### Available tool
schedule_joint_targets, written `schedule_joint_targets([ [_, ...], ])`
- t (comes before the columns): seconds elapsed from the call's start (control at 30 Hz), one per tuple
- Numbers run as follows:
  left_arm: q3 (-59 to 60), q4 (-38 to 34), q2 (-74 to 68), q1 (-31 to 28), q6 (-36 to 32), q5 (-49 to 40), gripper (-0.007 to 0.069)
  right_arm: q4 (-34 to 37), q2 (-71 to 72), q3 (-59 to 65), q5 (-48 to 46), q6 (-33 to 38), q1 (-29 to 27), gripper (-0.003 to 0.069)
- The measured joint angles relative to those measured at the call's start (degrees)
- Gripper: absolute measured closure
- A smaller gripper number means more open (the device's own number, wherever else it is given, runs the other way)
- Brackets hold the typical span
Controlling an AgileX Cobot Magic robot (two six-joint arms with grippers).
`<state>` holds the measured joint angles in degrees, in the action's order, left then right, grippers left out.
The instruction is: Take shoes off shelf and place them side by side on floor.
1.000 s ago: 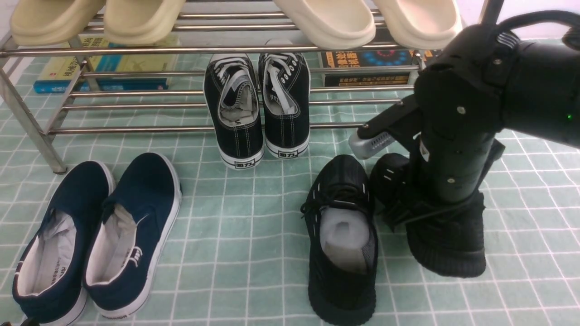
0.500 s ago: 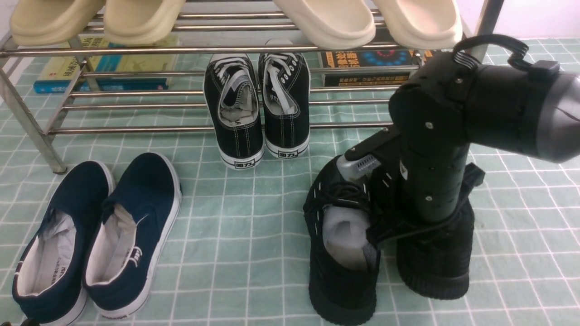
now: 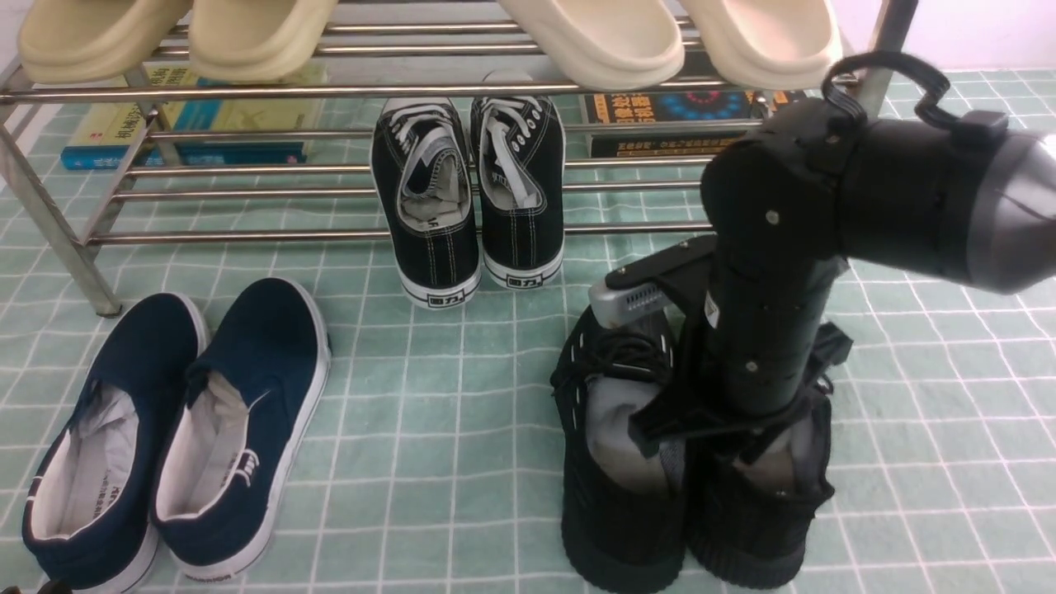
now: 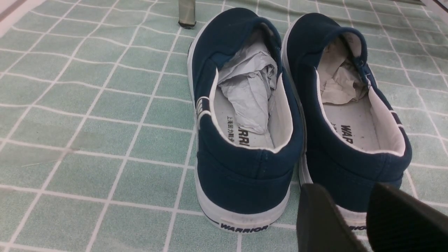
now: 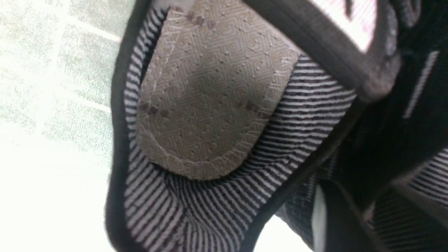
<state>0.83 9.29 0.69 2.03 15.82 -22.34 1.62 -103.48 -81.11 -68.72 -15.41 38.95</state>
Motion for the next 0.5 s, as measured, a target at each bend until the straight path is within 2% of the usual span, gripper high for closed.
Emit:
schedule_joint_targets([
  [0.07,0.0,0.0,0.0,0.0,0.0,0.0,0.0384,-0.3,0.0,-3.3,-1.0,0.9,0.0,0.0328],
  [0.13,0.0,0.0,0.0,0.0,0.0,0.0,0.0384,-0.4,0.2,-5.5,-1.0,3.2,0.0,0.0297],
  [0.23,0.0,0.0,0.0,0.0,0.0,0.0,0.0384,-0.3,1.4,-7.6,-1.0,6.4,0.0,0.0288],
  [0.37,0.0,0.0,0.0,0.0,0.0,0.0,0.0384,-0.1,5.5,-8.1,-1.4,8.4,0.0,0.034],
  [0.47,0.0,0.0,0.0,0.0,0.0,0.0,0.0384,-0.1,9.4,-8.2,-1.6,8.7,0.0,0.0412],
  [0.5,0.0,0.0,0.0,0.0,0.0,0.0,0.0384,-0.1,12.3,-8.2,-1.9,8.7,0.0,0.0456],
])
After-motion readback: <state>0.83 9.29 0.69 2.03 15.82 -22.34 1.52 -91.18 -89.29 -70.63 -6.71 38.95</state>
